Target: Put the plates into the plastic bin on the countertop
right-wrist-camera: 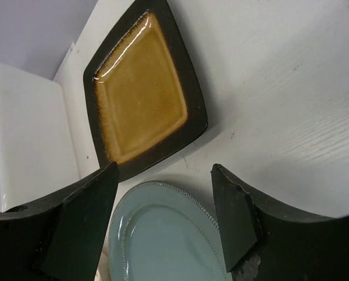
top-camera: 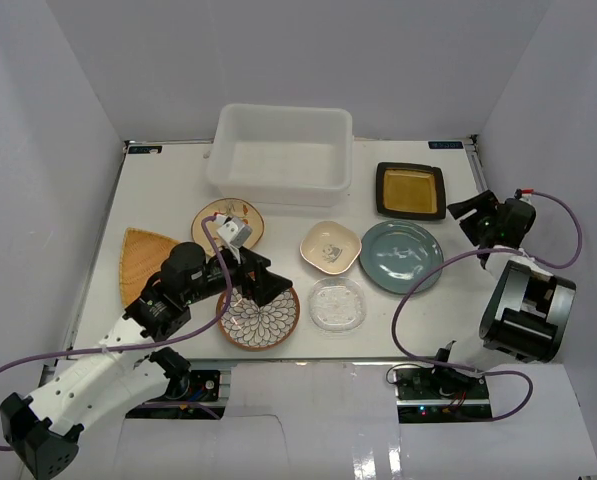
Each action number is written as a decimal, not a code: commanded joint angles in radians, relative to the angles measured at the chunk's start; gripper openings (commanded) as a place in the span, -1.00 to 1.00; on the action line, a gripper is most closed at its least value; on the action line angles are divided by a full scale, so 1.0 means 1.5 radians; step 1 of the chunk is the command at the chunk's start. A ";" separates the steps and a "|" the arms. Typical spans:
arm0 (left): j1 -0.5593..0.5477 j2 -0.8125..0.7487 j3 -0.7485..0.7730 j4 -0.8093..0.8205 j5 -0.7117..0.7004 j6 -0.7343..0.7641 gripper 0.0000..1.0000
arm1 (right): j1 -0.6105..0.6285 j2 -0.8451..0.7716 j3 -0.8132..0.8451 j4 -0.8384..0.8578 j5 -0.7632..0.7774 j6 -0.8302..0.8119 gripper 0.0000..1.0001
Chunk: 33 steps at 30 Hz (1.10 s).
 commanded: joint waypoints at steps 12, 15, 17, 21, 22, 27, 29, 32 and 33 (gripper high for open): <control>-0.010 0.015 0.032 -0.028 -0.062 0.022 0.96 | -0.002 0.223 -0.049 0.369 -0.007 0.179 0.40; -0.010 0.021 0.032 -0.024 -0.059 0.018 0.96 | 0.009 0.257 -0.043 0.405 -0.028 0.185 0.42; -0.010 0.026 0.032 -0.023 -0.068 0.016 0.96 | 0.016 0.277 -0.033 0.416 -0.038 0.194 0.42; -0.010 0.040 0.033 -0.019 -0.073 0.010 0.96 | 0.028 0.337 0.000 0.441 -0.045 0.232 0.40; -0.010 0.042 0.032 -0.016 -0.077 0.009 0.96 | 0.035 0.345 0.008 0.440 -0.044 0.234 0.40; -0.010 0.039 0.017 0.009 -0.094 -0.003 0.96 | 0.053 0.407 0.034 0.495 -0.040 0.295 0.20; -0.009 0.041 0.013 0.022 -0.102 -0.021 0.96 | 0.056 0.428 0.037 0.517 -0.035 0.328 0.11; -0.009 0.059 0.012 0.027 -0.101 -0.037 0.96 | 0.055 0.448 0.034 0.561 -0.033 0.370 -0.36; -0.009 0.066 0.014 0.026 -0.099 -0.039 0.96 | 0.055 0.450 0.031 0.576 -0.033 0.381 -0.42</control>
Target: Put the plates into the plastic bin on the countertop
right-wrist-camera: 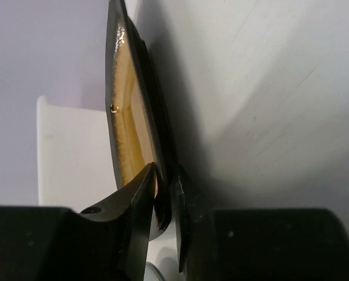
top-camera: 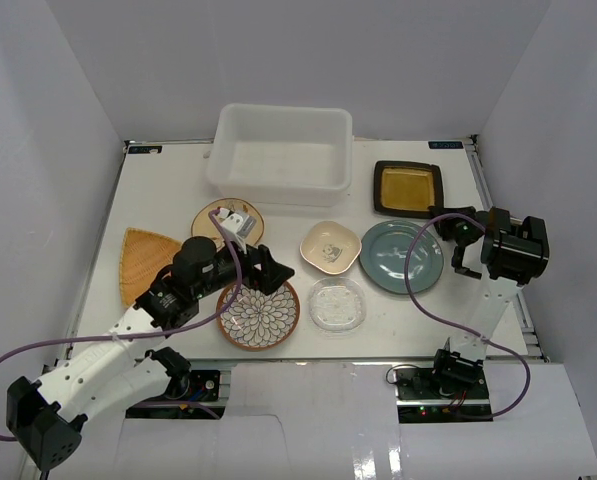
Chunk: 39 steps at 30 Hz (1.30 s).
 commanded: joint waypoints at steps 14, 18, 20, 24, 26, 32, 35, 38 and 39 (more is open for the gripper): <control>-0.002 0.171 0.116 0.031 0.006 -0.131 0.68 | 0.009 -0.096 -0.034 0.340 0.004 0.223 -0.84; -0.001 0.227 0.164 0.059 0.025 -0.167 0.54 | 0.025 -0.142 -0.045 0.383 -0.025 0.260 -0.84; -0.001 0.257 0.183 0.066 0.028 -0.178 0.50 | 0.033 -0.156 -0.067 0.423 -0.029 0.301 -0.85; -0.001 0.314 0.248 0.083 0.030 -0.193 0.50 | 0.053 -0.179 -0.092 0.476 -0.072 0.362 -0.84; 0.001 0.349 0.273 0.086 0.026 -0.199 0.50 | 0.066 -0.209 -0.109 0.471 -0.090 0.368 -0.84; 0.056 0.419 0.361 0.119 0.095 -0.277 0.47 | 0.100 -0.292 -0.151 0.470 -0.138 0.383 -0.84; 0.075 0.465 0.424 0.054 0.068 -0.259 0.47 | 0.111 -0.332 -0.164 0.463 -0.144 0.382 -0.85; 0.099 0.508 0.462 0.049 0.061 -0.255 0.47 | 0.130 -0.367 -0.171 0.442 -0.156 0.370 -0.84; 0.111 0.532 0.471 0.056 0.073 -0.258 0.47 | 0.141 -0.377 -0.173 0.420 -0.159 0.356 -0.84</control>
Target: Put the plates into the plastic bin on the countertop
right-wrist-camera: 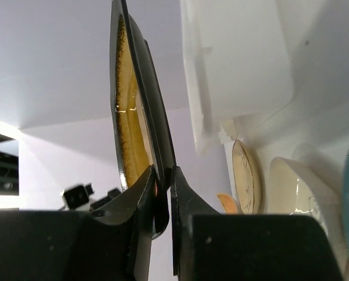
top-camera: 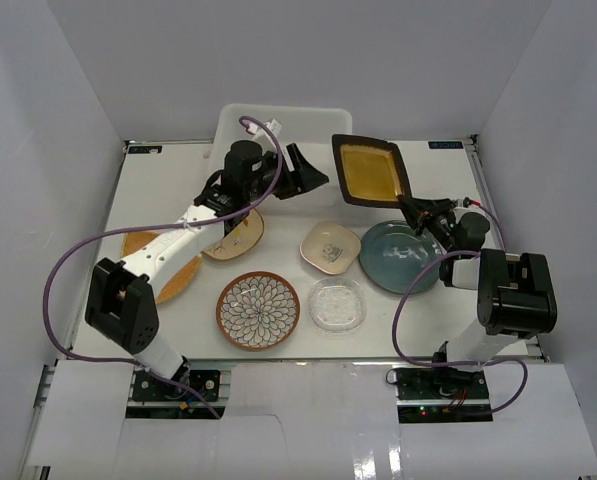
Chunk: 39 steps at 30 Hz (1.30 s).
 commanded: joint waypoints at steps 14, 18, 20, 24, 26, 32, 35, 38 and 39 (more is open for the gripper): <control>0.037 0.129 0.091 0.078 0.132 -0.048 -0.31 | 0.092 -0.215 0.005 0.144 -0.036 -0.131 -0.85; 0.046 0.119 0.084 0.076 0.120 -0.046 -1.00 | 0.104 -0.238 0.003 0.090 -0.030 -0.164 -0.85; 0.053 0.118 0.089 0.076 0.122 -0.045 -1.00 | 0.106 -0.244 0.003 0.046 -0.026 -0.181 -0.78; 0.109 0.147 0.118 0.100 0.169 -0.115 -1.00 | 0.110 -0.271 0.015 -0.050 -0.032 -0.254 -0.03; 0.134 0.168 0.148 0.128 0.197 -0.153 -1.00 | 0.110 -0.284 0.022 -0.099 -0.034 -0.288 0.35; 0.225 0.251 0.292 0.101 0.213 -0.181 -1.00 | 0.106 -0.340 0.016 -0.243 -0.040 -0.400 0.75; 0.265 0.306 0.371 0.063 0.207 -0.176 -1.00 | 0.103 -0.367 0.004 -0.311 -0.029 -0.457 0.73; 0.293 0.378 0.469 -0.018 0.196 -0.137 -1.00 | 0.099 -0.408 -0.009 -0.411 0.025 -0.541 0.67; 0.298 0.395 0.492 -0.040 0.195 -0.126 -1.00 | 0.096 -0.416 -0.013 -0.435 0.042 -0.560 0.61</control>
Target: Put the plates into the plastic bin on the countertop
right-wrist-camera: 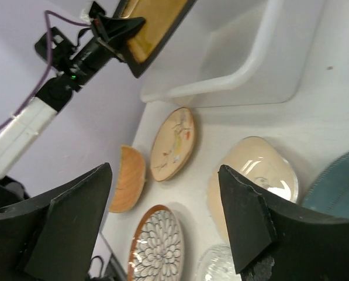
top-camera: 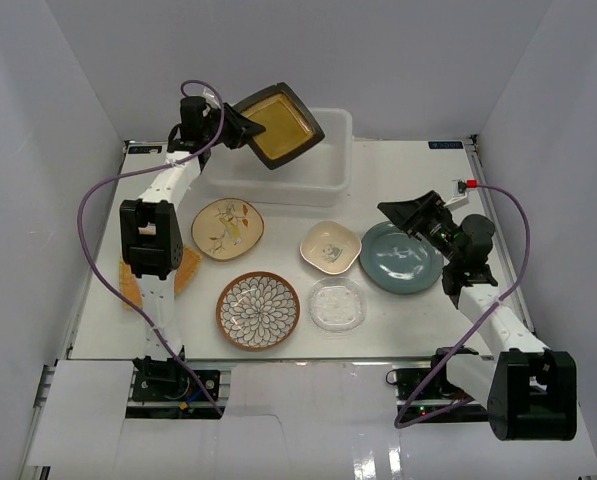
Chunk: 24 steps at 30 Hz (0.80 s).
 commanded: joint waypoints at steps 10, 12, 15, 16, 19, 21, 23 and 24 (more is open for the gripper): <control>0.027 0.151 0.260 -0.101 0.013 0.081 -1.00 | -0.026 -0.128 -0.070 -0.265 0.222 -0.214 -0.03; 0.027 0.175 0.273 -0.096 0.019 0.076 -1.00 | -0.026 -0.142 -0.086 -0.271 0.226 -0.214 -0.05; 0.025 0.192 0.288 -0.085 0.020 0.078 -1.00 | -0.026 -0.159 -0.093 -0.308 0.260 -0.226 -0.03; 0.022 0.193 0.286 -0.085 0.015 0.085 -0.99 | -0.026 -0.163 -0.095 -0.321 0.294 -0.231 0.06; 0.011 0.182 0.266 -0.079 -0.013 0.112 -0.21 | -0.026 -0.184 -0.107 -0.363 0.390 -0.238 0.50; 0.007 0.181 0.257 -0.077 -0.018 0.123 0.22 | -0.045 -0.204 -0.125 -0.373 0.434 -0.237 0.79; 0.006 0.181 0.255 -0.077 -0.016 0.120 0.69 | -0.047 -0.212 -0.133 -0.380 0.479 -0.232 0.89; 0.006 0.180 0.256 -0.077 -0.014 0.119 0.86 | -0.048 -0.212 -0.136 -0.383 0.497 -0.231 0.92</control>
